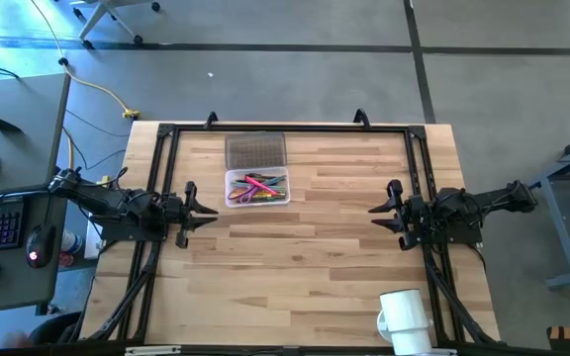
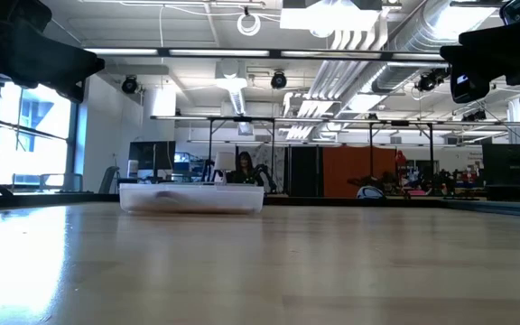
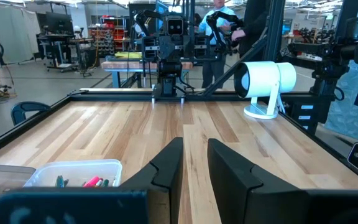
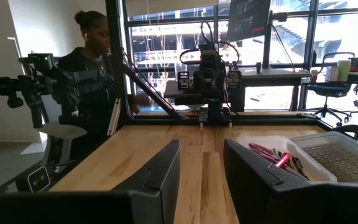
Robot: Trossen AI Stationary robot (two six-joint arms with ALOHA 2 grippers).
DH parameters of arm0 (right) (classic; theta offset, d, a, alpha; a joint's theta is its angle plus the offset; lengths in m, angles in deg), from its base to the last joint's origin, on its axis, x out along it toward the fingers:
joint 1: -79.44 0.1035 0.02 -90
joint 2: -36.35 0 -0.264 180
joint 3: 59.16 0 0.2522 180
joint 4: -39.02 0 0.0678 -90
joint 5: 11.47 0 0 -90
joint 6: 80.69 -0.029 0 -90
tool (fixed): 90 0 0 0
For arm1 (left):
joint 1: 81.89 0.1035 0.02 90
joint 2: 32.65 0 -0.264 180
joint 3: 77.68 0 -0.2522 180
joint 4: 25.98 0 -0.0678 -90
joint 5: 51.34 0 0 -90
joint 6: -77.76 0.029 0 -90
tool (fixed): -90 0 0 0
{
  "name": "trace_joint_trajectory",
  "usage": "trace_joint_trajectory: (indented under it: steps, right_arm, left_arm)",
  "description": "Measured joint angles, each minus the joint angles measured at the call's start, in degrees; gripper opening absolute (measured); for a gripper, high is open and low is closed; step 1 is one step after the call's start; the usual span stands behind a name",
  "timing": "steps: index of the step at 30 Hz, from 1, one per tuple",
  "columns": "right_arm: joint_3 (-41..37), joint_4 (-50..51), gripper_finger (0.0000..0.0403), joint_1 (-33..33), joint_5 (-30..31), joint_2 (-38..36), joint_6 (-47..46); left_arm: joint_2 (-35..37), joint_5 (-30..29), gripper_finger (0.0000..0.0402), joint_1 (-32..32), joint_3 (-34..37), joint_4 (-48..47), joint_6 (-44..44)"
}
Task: Pick & place school supplies into a supply box
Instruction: Return to Home Position
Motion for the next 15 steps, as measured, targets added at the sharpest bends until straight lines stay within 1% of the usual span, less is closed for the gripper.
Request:
trace_joint_trajectory:
  steps: [8,15]
  right_arm:
    - [0.0,0.0,0.0108,0.0,0.0,0.0,0.0]
    - [0.0,0.0,0.0108,0.0,0.0,0.0,0.0]
  left_arm:
    - [0.0,0.0,0.0111,0.0,0.0,0.0,0.0]
    - [0.0,-0.1,0.0111,-1.5,0.0,0.0,0.0]
